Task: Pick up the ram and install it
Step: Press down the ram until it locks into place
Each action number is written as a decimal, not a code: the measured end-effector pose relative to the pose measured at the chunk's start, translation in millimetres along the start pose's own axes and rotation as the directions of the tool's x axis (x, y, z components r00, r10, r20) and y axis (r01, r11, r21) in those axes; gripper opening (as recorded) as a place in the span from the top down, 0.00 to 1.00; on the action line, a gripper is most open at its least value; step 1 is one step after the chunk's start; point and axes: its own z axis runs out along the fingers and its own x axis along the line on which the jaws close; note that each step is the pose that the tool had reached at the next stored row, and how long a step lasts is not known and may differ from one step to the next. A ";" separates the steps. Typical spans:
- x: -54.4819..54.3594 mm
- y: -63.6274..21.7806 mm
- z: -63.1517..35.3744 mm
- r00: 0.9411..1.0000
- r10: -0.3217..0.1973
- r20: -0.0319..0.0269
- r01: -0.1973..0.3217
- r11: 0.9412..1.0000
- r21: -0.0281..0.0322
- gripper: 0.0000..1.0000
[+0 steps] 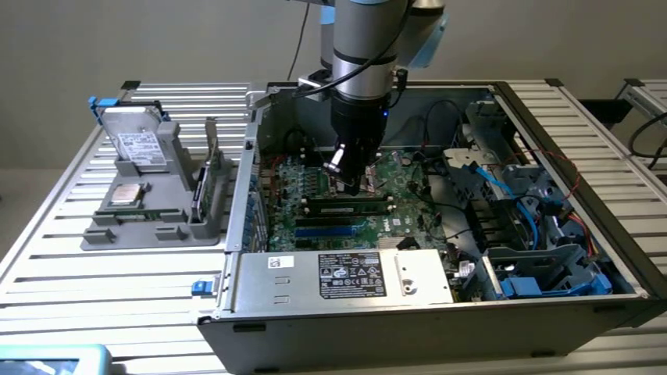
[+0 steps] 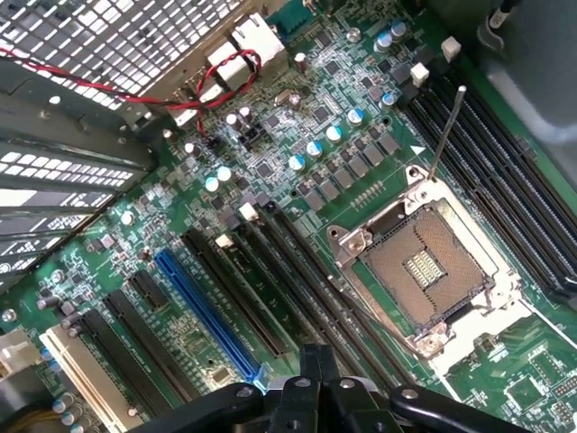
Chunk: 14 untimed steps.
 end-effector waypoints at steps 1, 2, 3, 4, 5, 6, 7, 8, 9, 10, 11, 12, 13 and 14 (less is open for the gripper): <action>0.0 0.0 0.0 1.000 0.009 0.000 -0.009 1.000 0.002 0.89; 0.0 0.0 0.0 1.000 0.018 0.000 -0.018 1.000 0.005 0.89; -0.1 0.0 0.0 1.000 0.028 0.000 -0.028 1.000 0.007 0.89; 0.0 0.0 0.0 0.999 0.037 -0.001 -0.037 0.999 0.009 0.89; 0.0 0.0 0.0 0.999 0.047 -0.003 -0.047 0.999 0.011 0.89; -0.1 0.0 0.0 0.998 0.056 -0.004 -0.056 0.998 0.013 0.89; -0.1 0.0 0.0 0.998 0.065 -0.006 -0.065 0.998 0.016 0.89; -0.1 0.0 0.1 0.997 0.075 -0.007 -0.075 0.997 0.017 0.89; -0.1 0.0 0.0 0.996 0.085 -0.009 -0.085 0.996 0.018 0.89; 0.0 0.0 0.0 0.995 0.096 -0.009 -0.096 0.995 0.019 0.89; 0.0 0.0 0.0 0.994 0.108 -0.010 -0.108 0.994 0.019 0.89; 0.0 0.0 0.0 0.993 0.118 -0.010 -0.118 0.993 0.019 0.89; 0.0 0.0 0.0 0.991 0.130 -0.011 -0.130 0.991 0.019 0.89; 0.0 0.0 0.0 0.990 0.141 -0.011 -0.140 0.990 0.020 0.89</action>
